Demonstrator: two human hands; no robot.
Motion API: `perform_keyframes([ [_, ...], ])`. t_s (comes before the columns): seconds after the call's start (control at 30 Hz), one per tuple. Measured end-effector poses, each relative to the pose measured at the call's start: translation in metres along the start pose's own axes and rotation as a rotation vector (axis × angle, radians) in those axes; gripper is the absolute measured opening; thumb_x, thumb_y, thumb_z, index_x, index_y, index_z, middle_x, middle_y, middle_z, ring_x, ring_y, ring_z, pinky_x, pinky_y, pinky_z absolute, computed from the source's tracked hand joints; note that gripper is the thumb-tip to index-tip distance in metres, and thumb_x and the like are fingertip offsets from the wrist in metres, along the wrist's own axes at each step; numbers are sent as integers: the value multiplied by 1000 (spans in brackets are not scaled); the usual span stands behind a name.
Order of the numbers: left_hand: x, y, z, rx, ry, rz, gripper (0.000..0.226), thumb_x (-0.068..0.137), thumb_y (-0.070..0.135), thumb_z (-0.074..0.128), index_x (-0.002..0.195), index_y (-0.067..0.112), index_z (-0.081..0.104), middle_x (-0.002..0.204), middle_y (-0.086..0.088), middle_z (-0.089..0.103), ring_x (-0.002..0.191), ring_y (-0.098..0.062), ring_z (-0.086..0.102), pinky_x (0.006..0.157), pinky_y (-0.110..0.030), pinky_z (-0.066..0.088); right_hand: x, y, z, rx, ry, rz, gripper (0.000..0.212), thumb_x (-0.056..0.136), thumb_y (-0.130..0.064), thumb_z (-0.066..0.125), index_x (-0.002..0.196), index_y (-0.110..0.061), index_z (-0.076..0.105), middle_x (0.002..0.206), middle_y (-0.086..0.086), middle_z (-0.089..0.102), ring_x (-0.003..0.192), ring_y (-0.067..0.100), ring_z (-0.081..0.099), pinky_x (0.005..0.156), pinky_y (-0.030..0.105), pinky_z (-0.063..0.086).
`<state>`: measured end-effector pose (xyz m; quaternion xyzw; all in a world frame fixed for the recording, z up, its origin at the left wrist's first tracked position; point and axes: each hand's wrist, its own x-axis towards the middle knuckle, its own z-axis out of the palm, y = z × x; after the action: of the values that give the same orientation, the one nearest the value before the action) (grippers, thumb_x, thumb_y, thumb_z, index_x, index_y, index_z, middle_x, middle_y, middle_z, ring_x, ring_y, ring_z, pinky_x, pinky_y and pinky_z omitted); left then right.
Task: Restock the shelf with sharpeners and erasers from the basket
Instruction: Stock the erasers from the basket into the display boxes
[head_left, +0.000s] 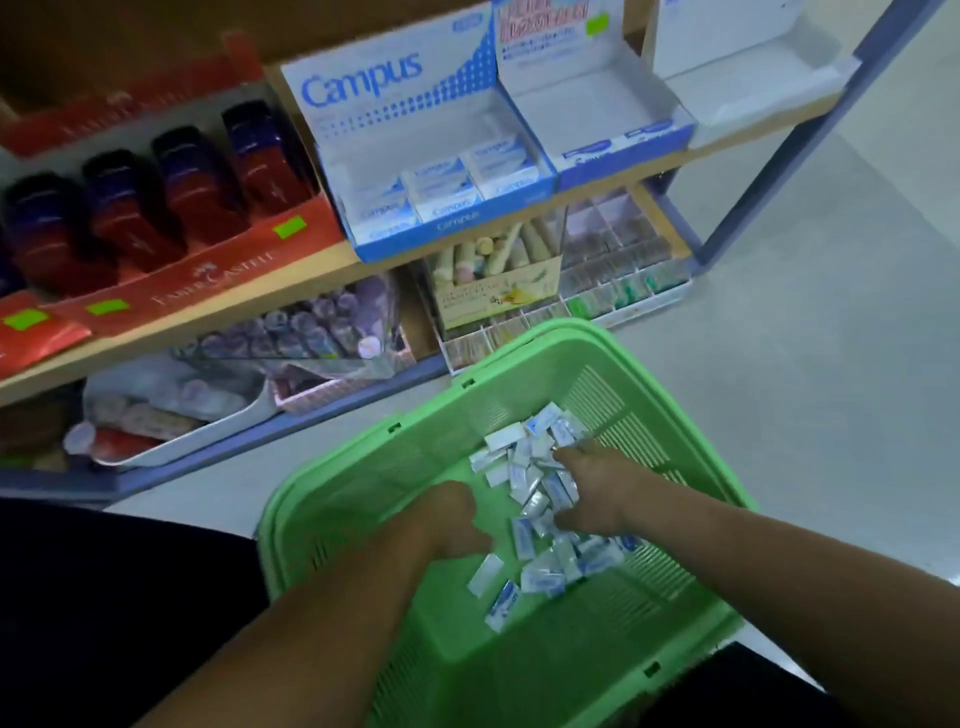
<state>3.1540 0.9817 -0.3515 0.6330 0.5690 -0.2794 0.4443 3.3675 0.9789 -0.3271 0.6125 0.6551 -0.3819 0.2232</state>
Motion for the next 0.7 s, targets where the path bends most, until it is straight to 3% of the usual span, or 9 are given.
perform_keyframes([
  [0.07,2,-12,44,-170,-9,-67,83,77,51,85,143,13,51,148,-10,50,125,-24,55,103,-29,44,5,5,19,58,-13,38,98,80,-46,80,156,-18,26,162,13,25,143,34,38,117,42,37],
  [0.1,5,-17,67,-275,17,-80,85,68,53,90,137,18,54,142,-11,54,113,-21,59,97,-30,47,6,6,27,61,-15,59,102,79,-44,81,157,-16,22,164,12,19,145,35,34,118,43,36],
  [0.17,15,-21,104,-434,90,-81,76,52,55,93,114,26,58,120,-10,63,88,-16,57,80,-32,53,9,9,40,59,26,85,105,79,-38,82,158,-14,17,162,11,13,144,37,25,117,45,34],
  [0.27,13,-9,119,-516,116,-72,59,60,42,94,101,22,56,96,-3,65,76,-14,57,60,-25,45,14,11,48,94,87,97,102,77,-24,82,156,-16,18,152,13,21,138,35,28,114,42,36],
  [0.37,12,0,125,-534,139,-95,55,63,43,92,98,22,55,95,-1,65,82,-17,62,65,-28,49,16,13,53,128,50,130,99,79,-19,81,156,-15,19,145,15,34,133,34,42,111,40,40],
  [0.47,12,3,128,-405,161,-99,54,61,57,88,95,26,58,101,5,54,94,-17,56,79,-32,52,20,21,49,-34,19,110,101,78,-33,84,154,-13,20,144,10,46,132,28,42,108,41,43],
  [0.57,12,5,132,-471,144,-92,45,68,51,87,90,25,57,97,5,55,89,-14,56,77,-31,51,23,21,48,-146,-21,53,112,78,-43,83,157,-9,12,156,10,37,140,30,34,114,43,39],
  [0.7,12,7,137,-586,63,-60,30,82,39,79,92,28,53,90,5,63,81,-12,58,71,-28,49,30,20,45,1,-32,57,115,76,-37,86,160,-13,11,164,8,17,143,33,37,119,40,34],
])
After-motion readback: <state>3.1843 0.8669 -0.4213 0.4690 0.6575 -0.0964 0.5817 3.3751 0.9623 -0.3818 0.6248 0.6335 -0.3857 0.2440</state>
